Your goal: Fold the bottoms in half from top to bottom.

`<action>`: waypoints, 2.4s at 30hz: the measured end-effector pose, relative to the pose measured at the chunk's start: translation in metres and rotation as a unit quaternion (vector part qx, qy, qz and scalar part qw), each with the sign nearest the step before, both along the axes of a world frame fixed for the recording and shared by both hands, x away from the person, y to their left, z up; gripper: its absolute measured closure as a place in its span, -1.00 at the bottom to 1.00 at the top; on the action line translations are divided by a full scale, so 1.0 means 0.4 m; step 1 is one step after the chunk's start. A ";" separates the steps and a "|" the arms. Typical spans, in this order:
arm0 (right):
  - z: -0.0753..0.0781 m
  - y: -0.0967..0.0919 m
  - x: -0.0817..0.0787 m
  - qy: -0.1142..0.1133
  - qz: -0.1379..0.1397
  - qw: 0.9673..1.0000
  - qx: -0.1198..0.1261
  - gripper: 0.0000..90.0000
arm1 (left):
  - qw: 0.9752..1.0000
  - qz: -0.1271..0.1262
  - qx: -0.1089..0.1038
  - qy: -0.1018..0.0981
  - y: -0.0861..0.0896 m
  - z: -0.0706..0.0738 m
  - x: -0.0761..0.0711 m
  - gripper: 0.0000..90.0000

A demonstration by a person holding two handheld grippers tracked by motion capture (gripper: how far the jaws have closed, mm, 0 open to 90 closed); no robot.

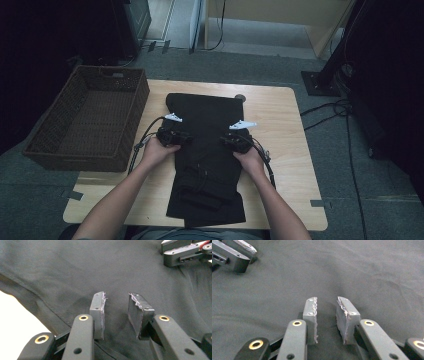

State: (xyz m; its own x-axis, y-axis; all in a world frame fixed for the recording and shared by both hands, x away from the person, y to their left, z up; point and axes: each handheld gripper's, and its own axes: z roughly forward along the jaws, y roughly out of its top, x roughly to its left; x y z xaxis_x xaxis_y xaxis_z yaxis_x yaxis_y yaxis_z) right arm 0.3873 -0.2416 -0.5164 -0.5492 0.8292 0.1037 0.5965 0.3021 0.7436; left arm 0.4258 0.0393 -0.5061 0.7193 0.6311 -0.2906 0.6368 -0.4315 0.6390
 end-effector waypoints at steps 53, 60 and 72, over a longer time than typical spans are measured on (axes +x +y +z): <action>0.030 -0.093 -0.042 0.006 -0.010 0.999 0.033 0.29 | 1.000 0.010 -0.027 0.009 0.021 0.037 0.018 0.11; 0.020 -0.136 0.037 0.009 -0.040 0.999 0.027 0.21 | 0.999 0.043 -0.027 0.013 0.044 0.059 0.126 0.05; 0.010 -0.204 0.111 0.019 -0.089 0.996 0.023 0.08 | 0.996 0.084 -0.010 0.029 0.105 0.026 0.190 -0.04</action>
State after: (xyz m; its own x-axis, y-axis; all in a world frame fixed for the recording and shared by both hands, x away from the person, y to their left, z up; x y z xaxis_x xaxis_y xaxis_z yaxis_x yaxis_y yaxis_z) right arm 0.4317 -0.3232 -0.5123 -0.3886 0.9071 0.1619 0.6652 0.1547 0.7304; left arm 0.5020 0.0811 -0.4958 0.5858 0.7350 -0.3414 0.7348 -0.3040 0.6064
